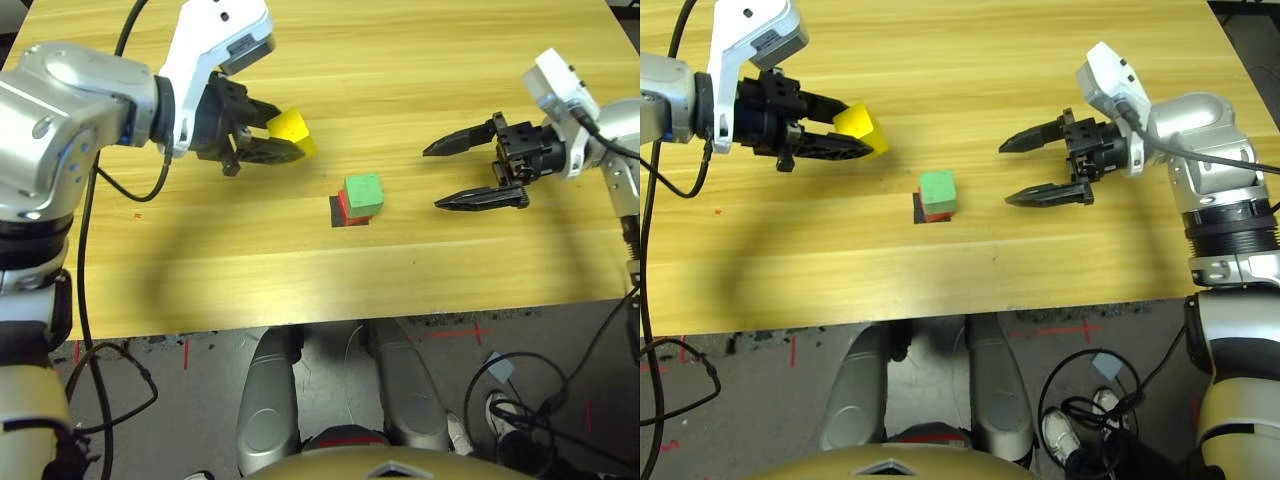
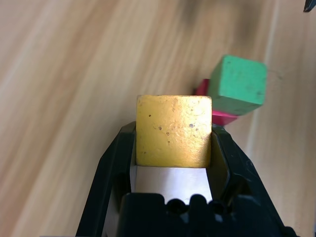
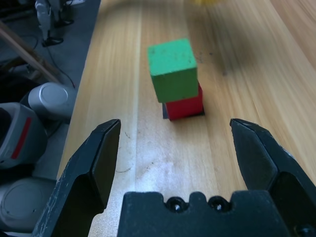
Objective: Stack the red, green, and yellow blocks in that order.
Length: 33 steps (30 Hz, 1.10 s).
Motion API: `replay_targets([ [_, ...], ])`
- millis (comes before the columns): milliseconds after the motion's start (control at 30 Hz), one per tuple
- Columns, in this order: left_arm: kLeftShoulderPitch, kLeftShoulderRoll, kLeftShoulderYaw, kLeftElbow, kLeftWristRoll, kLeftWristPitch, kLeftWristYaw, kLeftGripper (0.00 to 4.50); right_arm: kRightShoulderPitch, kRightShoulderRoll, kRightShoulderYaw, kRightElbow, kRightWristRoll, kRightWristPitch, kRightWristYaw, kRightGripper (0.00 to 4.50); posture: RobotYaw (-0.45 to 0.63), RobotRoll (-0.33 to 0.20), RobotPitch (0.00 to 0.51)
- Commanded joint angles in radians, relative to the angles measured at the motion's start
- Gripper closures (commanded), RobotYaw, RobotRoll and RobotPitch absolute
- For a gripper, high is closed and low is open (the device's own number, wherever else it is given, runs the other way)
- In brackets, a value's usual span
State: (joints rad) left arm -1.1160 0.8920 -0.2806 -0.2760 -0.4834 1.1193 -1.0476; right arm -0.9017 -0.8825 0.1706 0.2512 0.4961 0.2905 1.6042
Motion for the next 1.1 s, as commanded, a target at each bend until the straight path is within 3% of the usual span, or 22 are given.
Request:
replay_targets([
  [33, -0.041, -0.019, -0.024, -0.004, -0.022, 0.031, -0.032, 2.43, 0.02, -0.019, 0.009, -0.047, 0.027, -0.002, 0.01, 0.0, 0.09, -0.004, 0.334],
  [567, -0.18, -0.152, -0.058, -0.005, -0.065, 0.156, -0.027, 2.43, 0.029, 0.012, -0.017, -0.039, -0.009, 0.007, 0.01, 0.0, 0.08, 0.013, 0.342],
  [1100, -0.157, -0.172, -0.148, -0.004, -0.018, 0.079, -0.028, 2.43, 0.055, 0.032, -0.05, -0.072, -0.023, 0.032, -0.003, 0.0, 0.05, 0.016, 0.351],
])
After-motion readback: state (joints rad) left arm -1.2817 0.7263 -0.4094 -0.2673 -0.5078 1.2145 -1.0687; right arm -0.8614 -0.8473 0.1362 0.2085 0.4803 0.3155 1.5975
